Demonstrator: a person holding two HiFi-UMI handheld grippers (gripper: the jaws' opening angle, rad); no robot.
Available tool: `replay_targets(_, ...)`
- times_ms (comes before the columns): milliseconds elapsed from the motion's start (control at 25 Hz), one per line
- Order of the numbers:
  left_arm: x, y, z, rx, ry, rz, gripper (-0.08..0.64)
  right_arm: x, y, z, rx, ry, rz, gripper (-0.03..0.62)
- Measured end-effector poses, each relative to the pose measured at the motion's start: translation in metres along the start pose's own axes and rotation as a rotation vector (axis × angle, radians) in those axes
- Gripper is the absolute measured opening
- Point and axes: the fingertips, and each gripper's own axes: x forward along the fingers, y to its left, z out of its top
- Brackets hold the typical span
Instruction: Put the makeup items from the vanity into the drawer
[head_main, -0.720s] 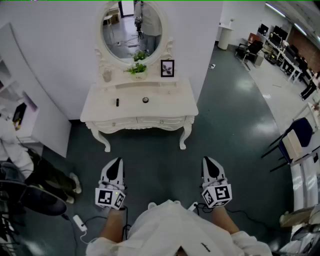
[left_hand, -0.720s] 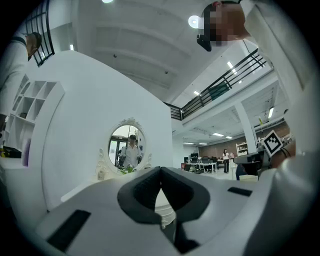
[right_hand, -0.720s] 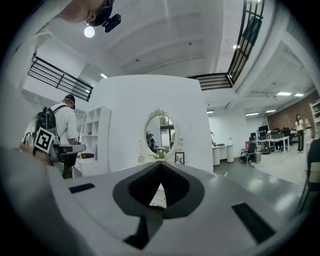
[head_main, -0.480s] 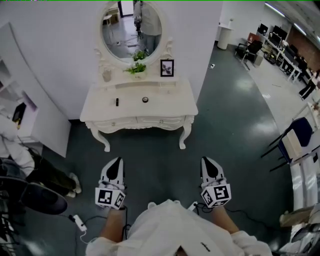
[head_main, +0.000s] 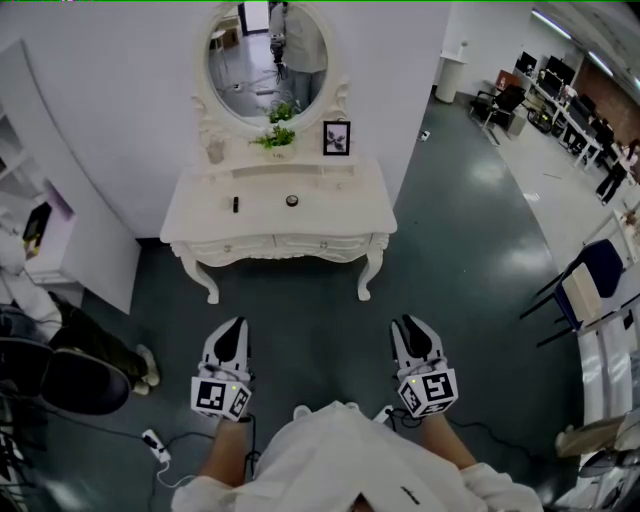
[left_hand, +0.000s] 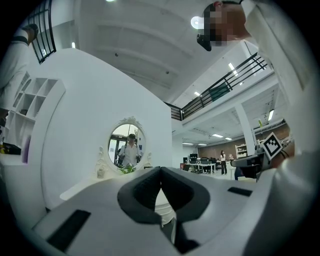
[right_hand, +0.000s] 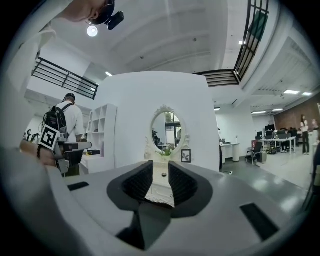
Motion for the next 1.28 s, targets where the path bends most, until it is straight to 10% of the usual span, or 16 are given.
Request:
replay_targets(400, -0.012, 0.016, -0.002, -0.023, -0.002, -0.008, 0.025, 0.019, 0.040, 0.001, -0.027, 0.018, 0.073, 0.288)
replay_targets(1280, 0.008, 0.050, -0.029, -0.064, 0.032, -0.036, 0.026, 0.080, 0.074, -0.028, 0.024, 0.084, 0.158, 0.426)
